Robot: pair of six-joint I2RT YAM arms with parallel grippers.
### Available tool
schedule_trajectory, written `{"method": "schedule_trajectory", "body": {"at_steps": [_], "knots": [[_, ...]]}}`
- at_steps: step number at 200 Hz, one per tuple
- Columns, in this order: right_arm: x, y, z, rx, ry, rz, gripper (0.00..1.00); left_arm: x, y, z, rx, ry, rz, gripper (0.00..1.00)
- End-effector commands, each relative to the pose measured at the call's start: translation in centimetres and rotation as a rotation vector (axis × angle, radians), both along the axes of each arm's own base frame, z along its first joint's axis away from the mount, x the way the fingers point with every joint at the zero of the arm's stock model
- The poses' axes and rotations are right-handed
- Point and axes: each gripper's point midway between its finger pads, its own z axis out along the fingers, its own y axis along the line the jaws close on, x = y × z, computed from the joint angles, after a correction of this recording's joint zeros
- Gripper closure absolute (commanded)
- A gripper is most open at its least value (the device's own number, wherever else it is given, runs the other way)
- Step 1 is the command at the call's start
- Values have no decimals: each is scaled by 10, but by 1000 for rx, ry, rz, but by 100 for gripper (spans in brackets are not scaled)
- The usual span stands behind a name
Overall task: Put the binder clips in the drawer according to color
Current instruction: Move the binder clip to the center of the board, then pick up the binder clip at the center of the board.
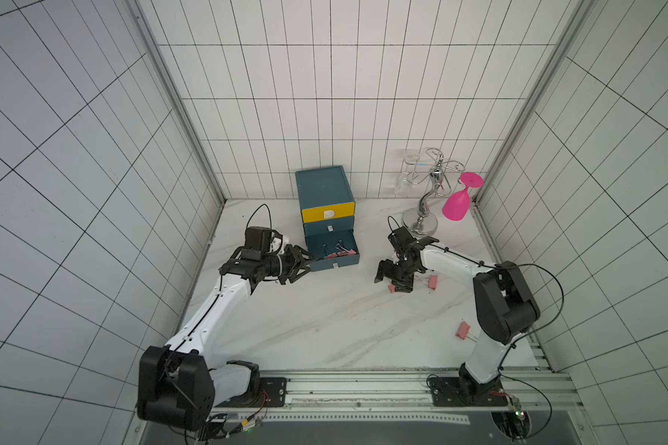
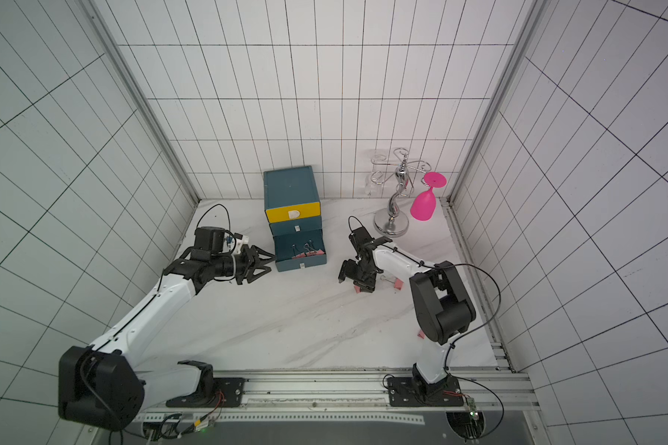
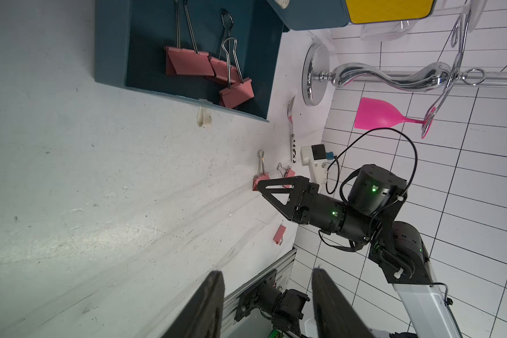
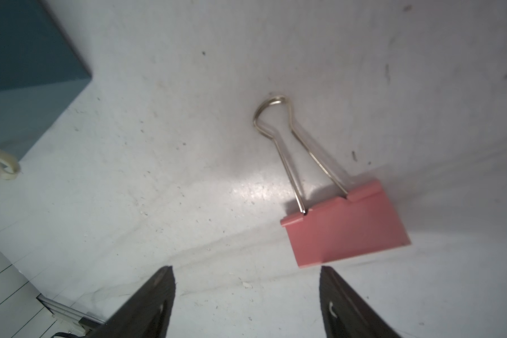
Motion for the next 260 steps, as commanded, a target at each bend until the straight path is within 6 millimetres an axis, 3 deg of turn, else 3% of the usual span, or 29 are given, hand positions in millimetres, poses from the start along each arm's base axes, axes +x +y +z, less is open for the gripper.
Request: {"method": "schedule_trajectory", "body": {"at_steps": [1, 25, 45, 69, 128, 193, 260], "knots": [[-6, -5, 13, -40, -3, 35, 21, 2, 1, 3, -3, -25, -3, 48], [-10, -27, 21, -130, -26, 70, 19, 3, 2, 2, -3, -24, 1, 48], [-14, -48, 16, -232, -24, 128, 16, 4, 2, 2, -5, -22, 3, 48], [-16, -59, 7, -299, -10, 221, 8, 5, 2, 2, -6, -23, 2, 48], [-10, -53, -8, -346, -10, 430, 6, 4, 2, 2, -5, -17, -1, 48], [7, -48, -19, -394, 2, 513, 14, 5, 0, 2, -10, -10, -8, 48], [3, -48, -34, -396, 48, 543, 24, 6, 2, 0, -7, -7, -4, 48]]}}
